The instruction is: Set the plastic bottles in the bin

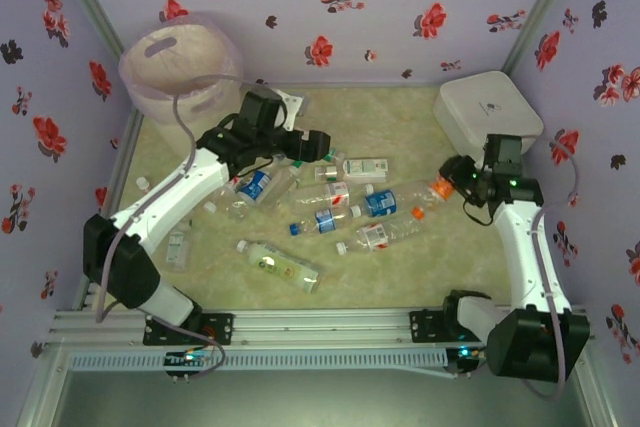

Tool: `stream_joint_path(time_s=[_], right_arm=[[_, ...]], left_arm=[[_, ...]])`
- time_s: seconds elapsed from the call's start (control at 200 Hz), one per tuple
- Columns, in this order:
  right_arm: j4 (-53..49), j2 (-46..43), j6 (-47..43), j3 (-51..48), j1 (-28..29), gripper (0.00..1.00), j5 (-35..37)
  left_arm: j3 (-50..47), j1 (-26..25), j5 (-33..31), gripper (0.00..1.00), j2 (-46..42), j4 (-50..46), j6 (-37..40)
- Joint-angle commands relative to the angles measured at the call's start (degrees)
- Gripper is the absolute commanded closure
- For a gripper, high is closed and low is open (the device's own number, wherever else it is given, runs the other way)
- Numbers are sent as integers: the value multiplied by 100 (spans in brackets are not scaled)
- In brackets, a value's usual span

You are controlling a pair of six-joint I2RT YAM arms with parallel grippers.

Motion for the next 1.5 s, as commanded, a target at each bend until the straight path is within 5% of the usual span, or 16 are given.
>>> stream_joint_path(time_s=[0.0, 0.205, 0.695, 0.965, 1.125, 1.355, 1.495], right_arm=[[1365, 234, 463, 254, 405, 52, -1263], [2179, 1170, 441, 903, 1223, 54, -1907], [3986, 2010, 1480, 1065, 1834, 57, -2597], [4086, 2196, 1571, 1108, 1857, 58, -2619], [3934, 2306, 1538, 1271, 1856, 47, -2673], [3011, 2245, 920, 1685, 1714, 2, -2439], [2183, 1842, 492, 1611, 1270, 1, -2002]], left_arm=[[298, -25, 970, 9, 239, 245, -154], [-32, -131, 2189, 10, 315, 1383, -897], [272, -359, 1687, 13, 978, 1440, -854], [460, -345, 1594, 46, 1084, 1485, -924], [477, -207, 1470, 60, 937, 1471, -908], [920, 145, 1184, 64, 636, 896, -581], [1688, 717, 557, 67, 363, -245, -159]])
